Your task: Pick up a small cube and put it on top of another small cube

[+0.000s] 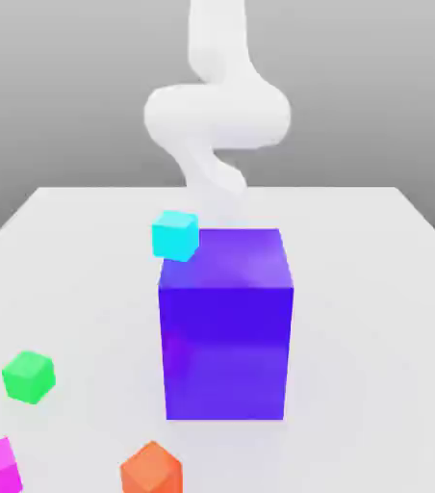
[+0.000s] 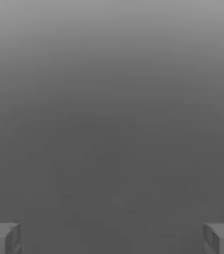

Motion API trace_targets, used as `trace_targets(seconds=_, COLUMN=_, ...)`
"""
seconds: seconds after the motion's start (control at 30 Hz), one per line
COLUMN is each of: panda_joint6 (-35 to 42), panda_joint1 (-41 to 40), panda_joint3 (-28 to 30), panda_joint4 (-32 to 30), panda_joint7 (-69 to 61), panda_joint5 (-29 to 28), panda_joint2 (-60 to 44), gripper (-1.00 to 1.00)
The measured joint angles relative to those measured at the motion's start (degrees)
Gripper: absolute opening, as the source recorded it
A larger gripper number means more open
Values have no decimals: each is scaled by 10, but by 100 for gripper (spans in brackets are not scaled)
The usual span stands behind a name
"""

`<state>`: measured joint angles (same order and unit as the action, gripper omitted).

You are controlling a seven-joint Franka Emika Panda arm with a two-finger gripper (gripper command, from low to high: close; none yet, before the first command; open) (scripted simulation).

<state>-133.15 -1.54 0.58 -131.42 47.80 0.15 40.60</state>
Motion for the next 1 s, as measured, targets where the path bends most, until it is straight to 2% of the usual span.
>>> trace_targets(seconds=0.53, panda_joint6=-89, panda_joint1=-84, panda_joint3=56, panda_joint4=23, panda_joint7=122, panda_joint5=17, panda_joint2=-336, gripper=0)
trace_targets(seconds=1.0, panda_joint6=-167, panda_joint1=-162, panda_joint3=95, panda_joint4=44, panda_joint7=192, panda_joint5=78, panda_joint2=-629, gripper=0)
